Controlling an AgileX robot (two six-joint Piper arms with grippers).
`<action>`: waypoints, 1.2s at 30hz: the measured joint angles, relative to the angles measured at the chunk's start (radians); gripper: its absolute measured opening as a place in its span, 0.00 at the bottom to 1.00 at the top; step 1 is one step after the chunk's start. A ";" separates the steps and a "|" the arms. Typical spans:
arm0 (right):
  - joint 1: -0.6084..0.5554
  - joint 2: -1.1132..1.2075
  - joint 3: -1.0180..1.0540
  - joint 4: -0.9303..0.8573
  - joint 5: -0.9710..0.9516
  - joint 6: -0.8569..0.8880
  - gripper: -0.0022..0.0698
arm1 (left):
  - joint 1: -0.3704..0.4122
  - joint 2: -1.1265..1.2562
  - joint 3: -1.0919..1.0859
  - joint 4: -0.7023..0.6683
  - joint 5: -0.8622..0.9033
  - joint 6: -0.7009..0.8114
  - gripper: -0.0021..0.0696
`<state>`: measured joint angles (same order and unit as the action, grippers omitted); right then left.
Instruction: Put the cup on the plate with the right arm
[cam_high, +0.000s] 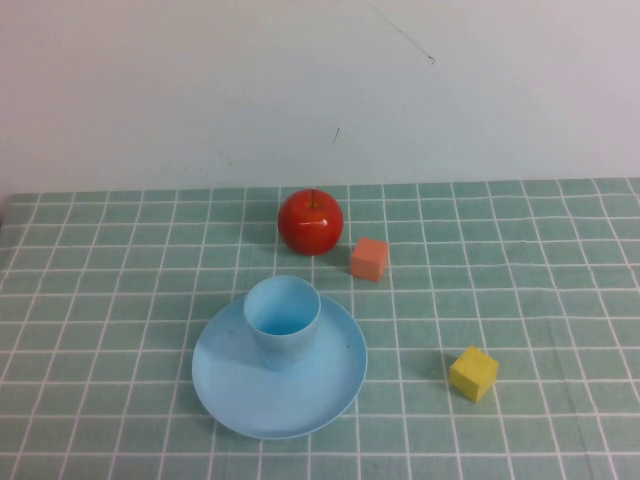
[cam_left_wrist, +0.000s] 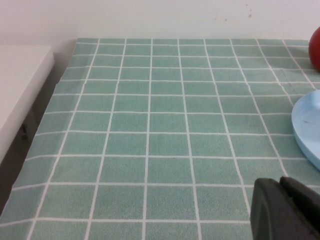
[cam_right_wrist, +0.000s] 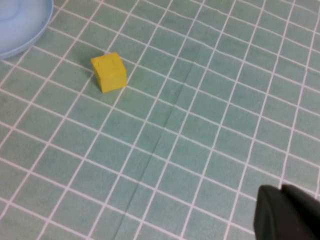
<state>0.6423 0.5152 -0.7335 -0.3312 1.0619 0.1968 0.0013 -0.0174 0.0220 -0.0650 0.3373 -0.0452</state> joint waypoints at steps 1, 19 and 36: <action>0.000 0.000 0.006 0.000 0.000 0.000 0.03 | 0.000 0.000 0.000 0.000 0.000 0.000 0.02; -0.301 -0.384 0.570 -0.105 -0.693 -0.002 0.03 | 0.000 0.000 0.000 0.000 0.000 0.000 0.02; -0.644 -0.524 0.762 -0.116 -0.802 0.000 0.03 | 0.000 0.000 0.000 0.000 0.000 0.000 0.03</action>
<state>-0.0014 -0.0093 0.0282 -0.4473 0.2599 0.1969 0.0013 -0.0174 0.0220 -0.0650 0.3373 -0.0452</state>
